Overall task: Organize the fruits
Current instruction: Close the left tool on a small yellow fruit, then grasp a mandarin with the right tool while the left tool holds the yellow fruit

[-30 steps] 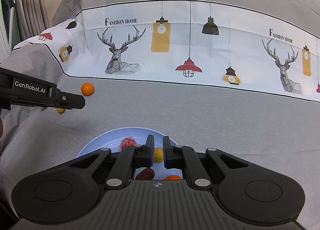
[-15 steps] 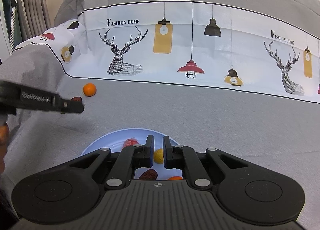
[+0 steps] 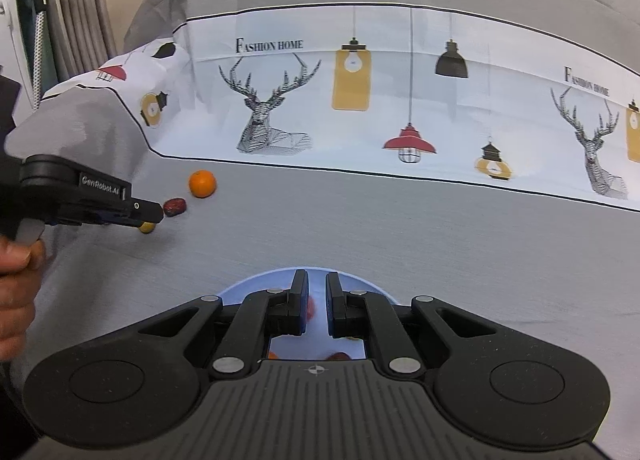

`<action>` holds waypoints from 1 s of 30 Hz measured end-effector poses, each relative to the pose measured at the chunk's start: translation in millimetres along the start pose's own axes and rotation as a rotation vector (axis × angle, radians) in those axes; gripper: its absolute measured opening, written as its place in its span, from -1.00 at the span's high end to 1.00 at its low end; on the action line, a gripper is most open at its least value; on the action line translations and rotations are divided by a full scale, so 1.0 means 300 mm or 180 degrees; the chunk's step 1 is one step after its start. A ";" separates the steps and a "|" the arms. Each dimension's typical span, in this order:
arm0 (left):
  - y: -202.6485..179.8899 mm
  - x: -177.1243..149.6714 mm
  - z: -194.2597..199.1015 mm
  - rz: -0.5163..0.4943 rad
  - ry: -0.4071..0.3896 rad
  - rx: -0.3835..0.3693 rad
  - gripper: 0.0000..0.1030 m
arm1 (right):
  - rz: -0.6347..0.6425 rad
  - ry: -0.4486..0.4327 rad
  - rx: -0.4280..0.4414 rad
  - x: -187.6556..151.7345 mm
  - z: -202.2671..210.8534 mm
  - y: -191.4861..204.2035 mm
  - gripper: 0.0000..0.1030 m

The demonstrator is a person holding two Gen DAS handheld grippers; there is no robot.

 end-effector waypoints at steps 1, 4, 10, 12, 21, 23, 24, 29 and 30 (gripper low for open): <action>0.040 0.018 0.000 0.0149 0.0032 -0.0051 0.26 | -0.0001 0.0002 0.0016 0.002 -0.002 0.006 0.82; 0.144 0.065 -0.003 0.0503 0.0118 -0.0195 0.13 | -0.0015 0.0024 0.0071 0.011 -0.015 0.023 0.82; 0.237 0.109 -0.055 0.0723 0.0268 -0.0197 0.09 | -0.0044 0.0038 0.0195 0.038 -0.037 0.057 0.80; 0.228 0.114 -0.071 0.0679 0.0306 -0.0205 0.03 | -0.0028 0.0052 0.0240 0.044 -0.047 0.072 0.80; 0.171 0.114 -0.163 0.0362 0.0448 0.0148 0.02 | 0.0074 0.0119 0.0330 0.043 -0.075 0.127 0.74; 0.164 0.113 -0.176 0.0354 0.0467 0.0163 0.17 | 0.0101 0.0128 0.0317 0.039 -0.079 0.132 0.72; 0.158 0.112 -0.179 0.0322 0.0473 0.0193 0.28 | 0.0117 0.0134 0.0304 0.037 -0.082 0.133 0.72; 0.160 0.107 -0.183 0.0371 0.0495 0.0282 0.49 | 0.0141 0.0135 0.0279 0.036 -0.089 0.137 0.57; 0.165 0.107 -0.182 0.0419 0.0497 0.0281 0.49 | 0.0147 0.0127 0.0274 0.036 -0.090 0.139 0.48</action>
Point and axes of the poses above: each gripper's, at about its wrist camera, not at the fingertips, and z roughly against the way its jaws point, y to its left, x to its top, the point moved 9 cm from there along -z, roughly the way its jaws point, and after that the axes turned 13 degrees about y, right-handed, at the moved point
